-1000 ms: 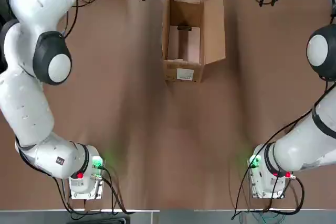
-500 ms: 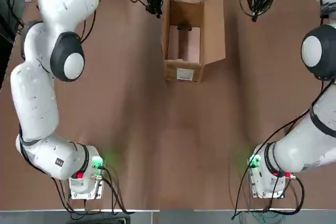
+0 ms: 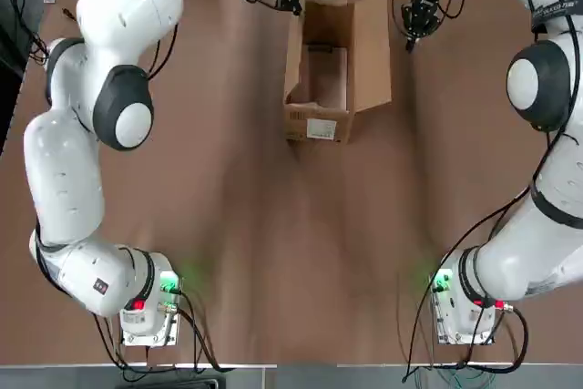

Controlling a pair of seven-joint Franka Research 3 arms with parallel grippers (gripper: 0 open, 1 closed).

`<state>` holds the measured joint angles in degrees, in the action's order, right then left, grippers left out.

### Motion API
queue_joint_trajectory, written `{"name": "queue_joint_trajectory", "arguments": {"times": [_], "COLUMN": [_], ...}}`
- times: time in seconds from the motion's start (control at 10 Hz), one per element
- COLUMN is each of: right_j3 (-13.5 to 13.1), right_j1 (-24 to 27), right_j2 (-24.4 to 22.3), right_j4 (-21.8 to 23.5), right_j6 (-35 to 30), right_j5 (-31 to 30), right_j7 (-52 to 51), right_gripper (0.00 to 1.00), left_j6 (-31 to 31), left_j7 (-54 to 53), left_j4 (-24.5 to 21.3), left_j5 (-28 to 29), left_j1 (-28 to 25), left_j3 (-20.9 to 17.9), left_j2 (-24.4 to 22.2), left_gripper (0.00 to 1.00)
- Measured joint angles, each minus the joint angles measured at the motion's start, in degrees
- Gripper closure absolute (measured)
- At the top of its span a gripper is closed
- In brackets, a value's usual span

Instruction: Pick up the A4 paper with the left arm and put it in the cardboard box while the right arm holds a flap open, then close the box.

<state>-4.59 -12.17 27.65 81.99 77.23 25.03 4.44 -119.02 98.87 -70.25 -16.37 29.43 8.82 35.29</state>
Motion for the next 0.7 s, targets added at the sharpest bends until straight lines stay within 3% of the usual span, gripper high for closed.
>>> {"name": "queue_joint_trajectory", "arguments": {"times": [0.4,0.7], "right_j3": [0.1,-0.2], "right_j1": [-3.1,-3.3], "right_j2": [1.5,1.5], "right_j4": [0.0,-0.4], "right_j6": [4.0,3.5], "right_j5": [4.7,6.5], "right_j7": [0.2,0.2], "right_gripper": [0.99,0.99], "left_j6": [-8.1,-8.3], "left_j7": [0.2,0.2], "left_j4": [-0.4,-0.3], "left_j5": [0.3,1.8], "left_j1": [1.8,2.1], "left_j3": [-0.2,-0.2], "left_j2": [6.6,6.8], "left_gripper": [0.87,0.87]}}
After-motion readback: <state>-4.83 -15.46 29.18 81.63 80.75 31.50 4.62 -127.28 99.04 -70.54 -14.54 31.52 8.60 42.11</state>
